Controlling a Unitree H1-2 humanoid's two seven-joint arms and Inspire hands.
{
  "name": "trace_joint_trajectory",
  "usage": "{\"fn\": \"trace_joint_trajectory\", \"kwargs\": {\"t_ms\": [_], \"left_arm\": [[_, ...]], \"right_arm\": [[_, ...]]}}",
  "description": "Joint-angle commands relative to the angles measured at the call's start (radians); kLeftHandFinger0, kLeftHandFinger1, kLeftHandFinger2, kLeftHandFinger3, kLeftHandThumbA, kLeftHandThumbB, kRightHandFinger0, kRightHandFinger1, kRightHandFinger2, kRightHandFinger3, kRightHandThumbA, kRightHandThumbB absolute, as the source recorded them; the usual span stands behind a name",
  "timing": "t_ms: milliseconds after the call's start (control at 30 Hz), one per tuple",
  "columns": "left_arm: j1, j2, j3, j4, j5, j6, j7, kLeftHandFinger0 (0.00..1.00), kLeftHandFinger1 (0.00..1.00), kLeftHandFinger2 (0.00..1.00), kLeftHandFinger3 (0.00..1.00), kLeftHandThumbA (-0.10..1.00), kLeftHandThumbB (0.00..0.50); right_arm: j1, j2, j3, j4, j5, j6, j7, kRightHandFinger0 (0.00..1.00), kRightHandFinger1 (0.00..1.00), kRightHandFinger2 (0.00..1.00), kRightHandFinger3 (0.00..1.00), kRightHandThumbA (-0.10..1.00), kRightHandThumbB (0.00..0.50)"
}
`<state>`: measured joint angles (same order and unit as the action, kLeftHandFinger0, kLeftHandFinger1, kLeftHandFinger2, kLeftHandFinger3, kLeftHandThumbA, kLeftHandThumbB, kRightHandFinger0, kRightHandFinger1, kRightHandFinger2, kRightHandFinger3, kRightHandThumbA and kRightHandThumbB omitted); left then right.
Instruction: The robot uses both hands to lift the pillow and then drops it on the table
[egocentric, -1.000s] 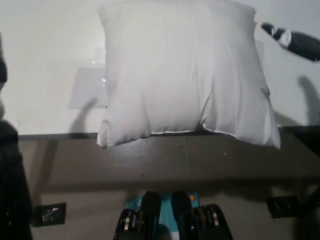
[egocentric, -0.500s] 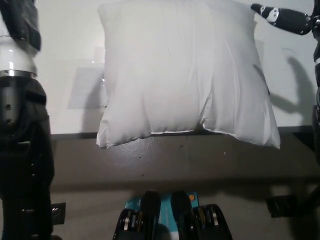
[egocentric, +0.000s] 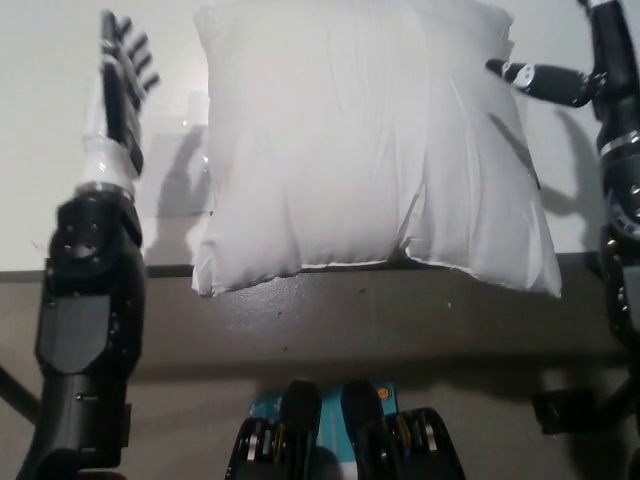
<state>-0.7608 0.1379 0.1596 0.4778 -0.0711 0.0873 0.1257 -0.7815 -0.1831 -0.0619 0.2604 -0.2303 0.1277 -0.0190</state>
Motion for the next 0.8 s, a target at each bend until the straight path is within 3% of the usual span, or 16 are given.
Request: {"fn": "trace_joint_trajectory", "kwargs": {"t_ms": [0, 67, 133, 167, 267, 367, 567, 667, 767], "left_arm": [[-0.061, 0.013, -0.018, 0.155, 0.040, -0.188, 0.020, 1.00, 1.00, 1.00, 1.00, 1.00, 0.064], [-0.061, 0.003, -0.016, 0.245, 0.025, -0.201, 0.012, 1.00, 1.00, 1.00, 1.00, 1.00, 0.070], [-0.066, -0.001, -0.011, 0.291, 0.017, -0.217, 0.015, 1.00, 1.00, 1.00, 1.00, 1.00, 0.059], [-0.068, -0.015, -0.004, 0.364, 0.003, -0.240, 0.011, 1.00, 1.00, 1.00, 1.00, 1.00, 0.053], [-0.080, -0.029, 0.000, 0.466, -0.004, -0.290, 0.011, 1.00, 1.00, 1.00, 1.00, 1.00, 0.044], [-0.086, -0.045, 0.000, 0.514, -0.008, -0.321, 0.009, 1.00, 1.00, 1.00, 1.00, 1.00, 0.071], [-0.103, -0.100, -0.004, 0.570, -0.029, -0.389, -0.020, 1.00, 1.00, 1.00, 1.00, 1.00, 0.087], [-0.101, -0.121, -0.031, 0.552, 0.001, -0.402, -0.003, 1.00, 1.00, 1.00, 1.00, 1.00, 0.068], [-0.111, -0.140, -0.041, 0.557, 0.003, -0.412, 0.003, 1.00, 1.00, 1.00, 1.00, 1.00, 0.094]], "right_arm": [[0.015, 0.031, 0.015, 0.027, 0.012, -0.059, -0.034, 1.00, 1.00, 1.00, 1.00, 1.00, 0.403], [0.039, 0.052, 0.021, 0.048, 0.008, -0.030, -0.040, 1.00, 1.00, 1.00, 1.00, 1.00, 0.425], [0.046, 0.062, 0.025, 0.067, 0.005, -0.033, -0.046, 1.00, 1.00, 1.00, 1.00, 1.00, 0.417], [0.061, 0.078, 0.024, 0.122, 0.013, -0.070, -0.060, 1.00, 1.00, 1.00, 1.00, 1.00, 0.377], [0.068, 0.105, 0.005, 0.231, 0.049, -0.144, -0.077, 1.00, 1.00, 1.00, 1.00, 1.00, 0.365], [0.066, 0.116, 0.002, 0.326, 0.051, -0.185, -0.096, 1.00, 1.00, 1.00, 1.00, 1.00, 0.352], [0.037, 0.148, -0.029, 0.615, 0.118, -0.338, -0.089, 1.00, 1.00, 1.00, 1.00, 1.00, 0.246], [0.018, 0.156, -0.033, 0.686, 0.125, -0.357, -0.105, 1.00, 1.00, 1.00, 1.00, 1.00, 0.270], [-0.010, 0.163, -0.053, 0.743, 0.163, -0.375, -0.089, 1.00, 1.00, 1.00, 1.00, 1.00, 0.257]]}}
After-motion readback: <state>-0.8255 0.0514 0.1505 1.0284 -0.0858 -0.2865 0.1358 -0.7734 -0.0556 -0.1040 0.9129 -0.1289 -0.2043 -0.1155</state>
